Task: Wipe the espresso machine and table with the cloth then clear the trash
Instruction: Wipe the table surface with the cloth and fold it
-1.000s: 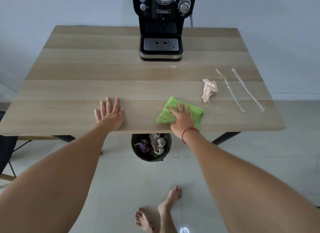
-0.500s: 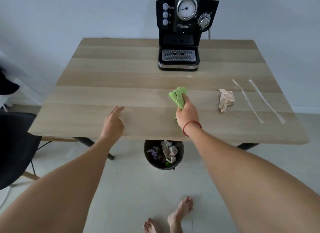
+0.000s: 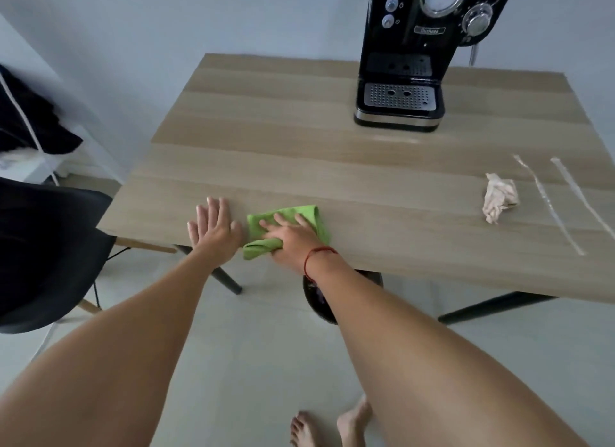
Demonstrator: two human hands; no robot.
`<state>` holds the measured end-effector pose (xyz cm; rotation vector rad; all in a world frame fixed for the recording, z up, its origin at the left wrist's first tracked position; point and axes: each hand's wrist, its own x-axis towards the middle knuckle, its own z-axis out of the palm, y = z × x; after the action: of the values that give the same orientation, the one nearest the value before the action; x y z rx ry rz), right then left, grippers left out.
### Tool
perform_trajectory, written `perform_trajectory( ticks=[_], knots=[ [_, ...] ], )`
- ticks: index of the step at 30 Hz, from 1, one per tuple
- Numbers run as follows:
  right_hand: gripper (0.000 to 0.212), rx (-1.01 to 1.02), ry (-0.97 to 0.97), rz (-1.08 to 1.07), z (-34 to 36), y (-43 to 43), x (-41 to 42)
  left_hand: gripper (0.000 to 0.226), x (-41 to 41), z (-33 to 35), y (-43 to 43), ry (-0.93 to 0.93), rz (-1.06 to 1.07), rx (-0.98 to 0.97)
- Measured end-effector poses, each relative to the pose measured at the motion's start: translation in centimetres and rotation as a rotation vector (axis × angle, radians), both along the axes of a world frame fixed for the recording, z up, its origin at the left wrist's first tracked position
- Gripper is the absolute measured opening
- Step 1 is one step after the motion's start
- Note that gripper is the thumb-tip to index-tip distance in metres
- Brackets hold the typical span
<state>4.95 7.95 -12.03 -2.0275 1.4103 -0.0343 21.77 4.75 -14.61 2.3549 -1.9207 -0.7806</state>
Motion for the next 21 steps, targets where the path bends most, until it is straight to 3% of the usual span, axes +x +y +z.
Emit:
perform_trajectory(
  ticks=[2,4,7,9,13,15,21],
  knots=[
    [0.032,0.106,-0.066,-0.153,1.5,0.9,-1.5,0.063,-0.3,0.2,0.4,-0.032,-0.045,0.072],
    [0.016,0.073,-0.092,-0.304,3.0,1.2,-3.2,0.061,-1.1,0.8,0.8,-0.018,-0.084,0.138],
    [0.019,-0.064,-0.105,-0.492,4.5,0.2,-5.2,0.061,-2.4,1.1,1.2,-0.035,-0.137,0.183],
    [0.038,-0.083,-0.121,-0.583,4.0,-0.7,-5.9,0.062,-2.8,1.0,1.3,-0.051,-0.157,0.192],
    [0.071,0.128,0.188,-0.331,2.2,0.8,-6.0,0.062,-2.7,1.4,1.2,-0.069,-0.172,0.208],
    [0.074,0.154,0.175,-0.267,2.4,2.3,-6.0,0.062,-2.6,1.6,1.0,-0.078,-0.173,0.214],
    [0.063,0.344,0.01,-0.397,3.3,5.2,-6.6,0.063,-3.5,1.5,2.3,-0.084,-0.162,0.213]
  ],
)
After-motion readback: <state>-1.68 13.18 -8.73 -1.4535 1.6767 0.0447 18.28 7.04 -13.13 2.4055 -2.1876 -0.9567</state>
